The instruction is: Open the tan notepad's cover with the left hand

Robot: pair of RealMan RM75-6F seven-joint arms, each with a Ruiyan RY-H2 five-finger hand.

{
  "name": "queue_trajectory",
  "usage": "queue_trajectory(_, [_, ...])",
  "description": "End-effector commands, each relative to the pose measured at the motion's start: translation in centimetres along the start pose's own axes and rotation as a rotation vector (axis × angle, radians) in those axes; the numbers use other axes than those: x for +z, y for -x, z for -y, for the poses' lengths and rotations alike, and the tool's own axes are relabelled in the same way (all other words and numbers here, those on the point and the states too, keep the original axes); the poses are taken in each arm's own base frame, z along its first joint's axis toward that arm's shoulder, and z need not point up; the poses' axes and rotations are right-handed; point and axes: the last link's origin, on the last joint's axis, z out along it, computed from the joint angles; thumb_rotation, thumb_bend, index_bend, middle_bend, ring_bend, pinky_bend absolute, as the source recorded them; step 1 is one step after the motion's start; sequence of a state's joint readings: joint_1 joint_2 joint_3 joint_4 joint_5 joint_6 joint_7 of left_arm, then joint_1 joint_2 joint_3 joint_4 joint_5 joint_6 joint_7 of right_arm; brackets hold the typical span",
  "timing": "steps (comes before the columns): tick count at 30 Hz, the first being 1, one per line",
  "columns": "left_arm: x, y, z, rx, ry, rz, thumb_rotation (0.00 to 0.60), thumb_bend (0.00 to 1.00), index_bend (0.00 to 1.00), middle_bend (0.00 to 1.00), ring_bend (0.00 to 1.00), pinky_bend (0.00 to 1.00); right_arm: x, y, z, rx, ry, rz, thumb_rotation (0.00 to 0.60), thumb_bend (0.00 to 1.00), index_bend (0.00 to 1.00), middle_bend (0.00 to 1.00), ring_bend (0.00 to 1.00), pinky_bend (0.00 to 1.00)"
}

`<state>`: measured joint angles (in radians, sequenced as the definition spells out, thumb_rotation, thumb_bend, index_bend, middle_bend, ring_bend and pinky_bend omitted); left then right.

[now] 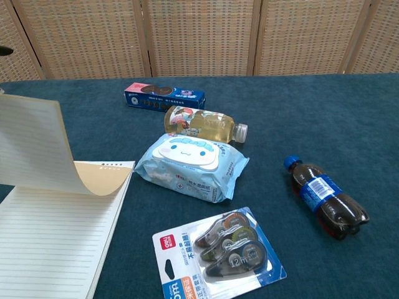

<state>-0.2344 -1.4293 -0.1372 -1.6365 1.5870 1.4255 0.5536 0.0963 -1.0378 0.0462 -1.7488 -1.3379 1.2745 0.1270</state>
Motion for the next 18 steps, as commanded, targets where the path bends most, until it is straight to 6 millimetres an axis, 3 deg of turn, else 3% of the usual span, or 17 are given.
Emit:
queue_trajectory(1, [1.7,0.0,0.3,0.016,-0.017,0.001,0.6,0.66,0.78,0.0,0.0,0.0,0.0,0.0,0.0,0.001,0.0,0.002,0.6,0.16,0.06,0.0,0.0,0.0])
queue_trajectory(18, [7.7,-0.9,1.6,0.073,-0.101,-0.037,0.6,0.66,0.78,0.0,0.0,0.0,0.0,0.1,0.1,0.003,-0.005,0.008,0.6,0.16,0.06,0.0,0.0,0.0])
